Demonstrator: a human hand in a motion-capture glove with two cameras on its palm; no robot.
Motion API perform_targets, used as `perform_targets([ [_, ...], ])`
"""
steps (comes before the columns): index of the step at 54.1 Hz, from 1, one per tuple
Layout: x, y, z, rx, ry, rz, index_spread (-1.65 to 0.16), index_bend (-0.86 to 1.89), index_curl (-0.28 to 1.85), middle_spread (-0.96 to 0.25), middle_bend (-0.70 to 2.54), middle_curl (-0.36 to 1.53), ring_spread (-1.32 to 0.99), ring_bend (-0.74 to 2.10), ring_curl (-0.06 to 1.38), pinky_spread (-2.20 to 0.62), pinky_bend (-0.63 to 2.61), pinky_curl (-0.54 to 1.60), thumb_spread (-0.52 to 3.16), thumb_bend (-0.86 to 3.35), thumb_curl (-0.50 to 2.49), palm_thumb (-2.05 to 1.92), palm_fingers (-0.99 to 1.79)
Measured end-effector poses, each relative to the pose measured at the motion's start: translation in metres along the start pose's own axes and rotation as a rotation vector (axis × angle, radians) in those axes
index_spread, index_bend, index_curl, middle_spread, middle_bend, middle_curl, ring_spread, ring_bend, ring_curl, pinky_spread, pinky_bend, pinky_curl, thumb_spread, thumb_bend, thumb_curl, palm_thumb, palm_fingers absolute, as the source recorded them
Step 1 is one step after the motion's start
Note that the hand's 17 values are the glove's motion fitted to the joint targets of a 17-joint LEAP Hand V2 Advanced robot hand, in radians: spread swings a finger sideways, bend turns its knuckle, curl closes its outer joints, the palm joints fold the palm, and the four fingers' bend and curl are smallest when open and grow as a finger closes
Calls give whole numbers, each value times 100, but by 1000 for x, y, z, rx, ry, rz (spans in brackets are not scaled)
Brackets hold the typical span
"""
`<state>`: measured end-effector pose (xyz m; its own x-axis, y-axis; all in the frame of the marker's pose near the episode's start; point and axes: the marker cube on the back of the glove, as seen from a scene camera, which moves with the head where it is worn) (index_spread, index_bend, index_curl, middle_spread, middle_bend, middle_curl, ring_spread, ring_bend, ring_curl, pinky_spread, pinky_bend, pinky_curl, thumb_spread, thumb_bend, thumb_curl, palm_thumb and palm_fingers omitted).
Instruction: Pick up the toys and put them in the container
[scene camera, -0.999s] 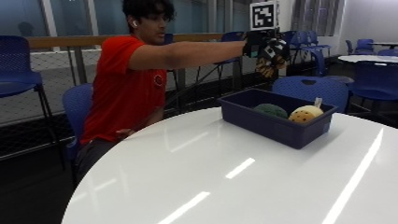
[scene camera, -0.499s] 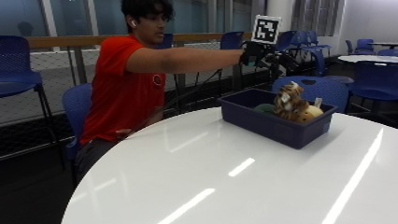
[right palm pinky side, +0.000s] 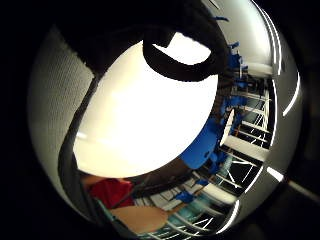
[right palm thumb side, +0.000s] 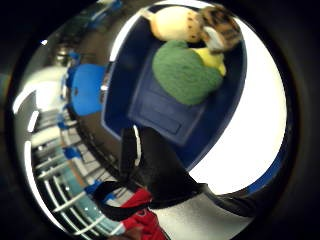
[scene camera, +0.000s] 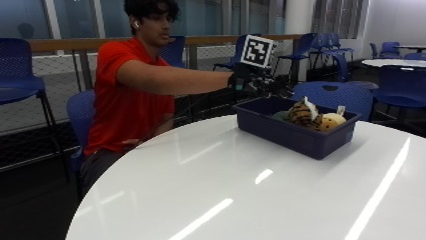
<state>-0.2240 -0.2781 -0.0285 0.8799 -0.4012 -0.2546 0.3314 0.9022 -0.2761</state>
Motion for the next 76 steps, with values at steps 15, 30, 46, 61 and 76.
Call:
perform_targets([
  [15,61,48,59,-55,-145,201,-29,9,22,-2,14,38,-2,28,39,9,106,34,107,-8,25,-11,-22],
  [30,100,104,105,-53,-184,280,-28,9,18,-1,14,32,-1,23,38,10,102,33,107,-8,21,-11,-21],
  [46,129,145,117,-36,-175,313,-28,9,16,-1,14,29,0,21,38,10,100,33,108,-7,18,-10,-19],
  [61,151,168,113,2,-209,326,-28,10,16,-1,14,27,0,20,38,11,96,32,108,-8,18,-10,-19],
  [76,166,191,108,-16,-263,371,-28,11,16,-1,15,27,0,19,38,11,94,32,108,-7,17,-10,-16],
])
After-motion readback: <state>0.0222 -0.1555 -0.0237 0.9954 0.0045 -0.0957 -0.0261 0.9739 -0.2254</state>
